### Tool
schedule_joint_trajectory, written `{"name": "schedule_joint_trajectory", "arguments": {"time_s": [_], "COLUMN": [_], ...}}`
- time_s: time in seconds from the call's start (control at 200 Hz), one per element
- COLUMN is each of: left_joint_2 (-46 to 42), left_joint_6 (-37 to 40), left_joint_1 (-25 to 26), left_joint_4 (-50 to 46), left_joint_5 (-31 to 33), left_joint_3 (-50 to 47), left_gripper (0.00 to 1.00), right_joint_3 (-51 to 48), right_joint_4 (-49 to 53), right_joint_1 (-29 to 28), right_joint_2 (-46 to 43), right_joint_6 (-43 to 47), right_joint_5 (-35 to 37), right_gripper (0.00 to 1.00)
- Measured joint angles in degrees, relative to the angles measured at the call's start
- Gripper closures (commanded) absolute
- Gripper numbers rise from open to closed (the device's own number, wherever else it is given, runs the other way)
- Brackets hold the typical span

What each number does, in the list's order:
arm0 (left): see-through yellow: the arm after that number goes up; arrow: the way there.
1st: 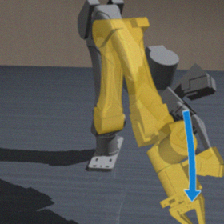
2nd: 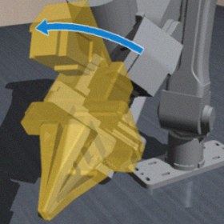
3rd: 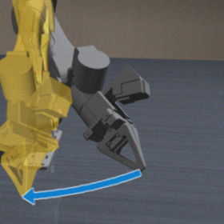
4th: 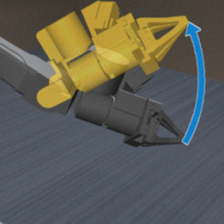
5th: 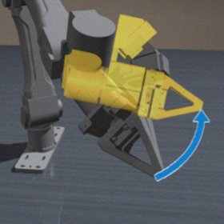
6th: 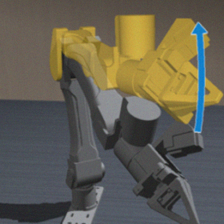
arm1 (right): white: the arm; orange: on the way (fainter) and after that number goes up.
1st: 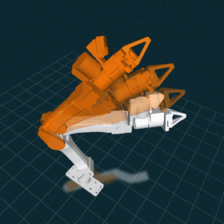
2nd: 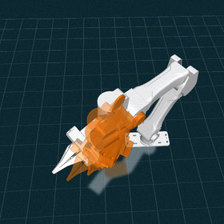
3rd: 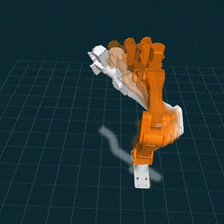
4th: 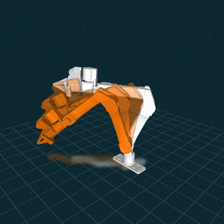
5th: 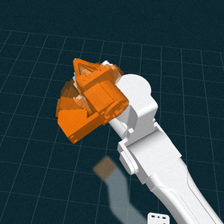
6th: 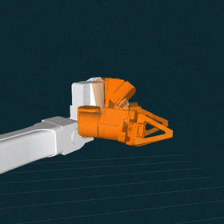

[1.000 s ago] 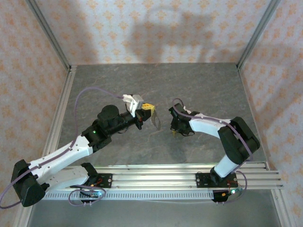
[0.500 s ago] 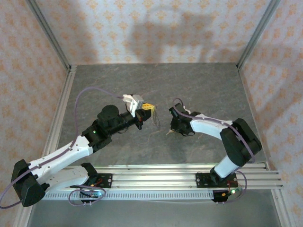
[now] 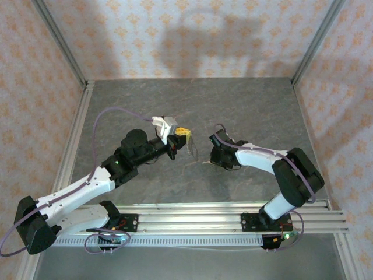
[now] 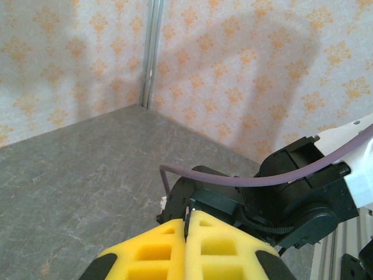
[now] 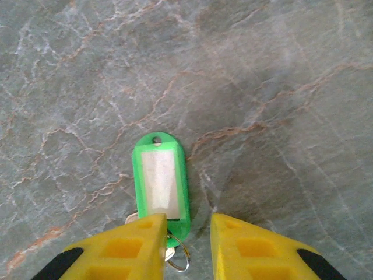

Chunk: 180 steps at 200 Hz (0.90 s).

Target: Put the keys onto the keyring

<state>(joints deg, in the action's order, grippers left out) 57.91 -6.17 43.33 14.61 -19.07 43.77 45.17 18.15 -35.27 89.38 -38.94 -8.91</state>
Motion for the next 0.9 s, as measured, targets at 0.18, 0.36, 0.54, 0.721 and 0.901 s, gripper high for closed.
{"name": "schedule_joint_trajectory", "arguments": {"time_s": [0.18,0.36,0.54,0.721,0.901], "left_joint_2": [0.0,0.0,0.0,0.0,0.0], "left_joint_6": [0.0,0.0,0.0,0.0,-0.1], "left_joint_1": [0.0,0.0,0.0,0.0,0.0], "left_joint_4": [0.1,0.1,0.1,0.2,0.2], "left_joint_5": [0.0,0.0,0.0,0.0,0.0], "left_joint_3": [0.0,0.0,0.0,0.0,0.0], "left_gripper": [1.0,1.0,1.0,1.0,1.0], "right_joint_3": [-0.8,-1.4,-2.1,-2.8,-2.9], "right_joint_4": [-1.0,-1.2,-1.6,-1.7,-2.1], "right_joint_1": [0.0,0.0,0.0,0.0,0.0], "right_joint_2": [-0.9,-2.5,-2.6,-2.6,-2.6], "right_joint_6": [-0.3,-0.5,-0.5,-0.9,-1.2], "right_joint_5": [-1.2,-1.8,-2.0,-2.5,-2.9], "right_gripper": [0.71,0.71,0.71,0.74,0.82]}}
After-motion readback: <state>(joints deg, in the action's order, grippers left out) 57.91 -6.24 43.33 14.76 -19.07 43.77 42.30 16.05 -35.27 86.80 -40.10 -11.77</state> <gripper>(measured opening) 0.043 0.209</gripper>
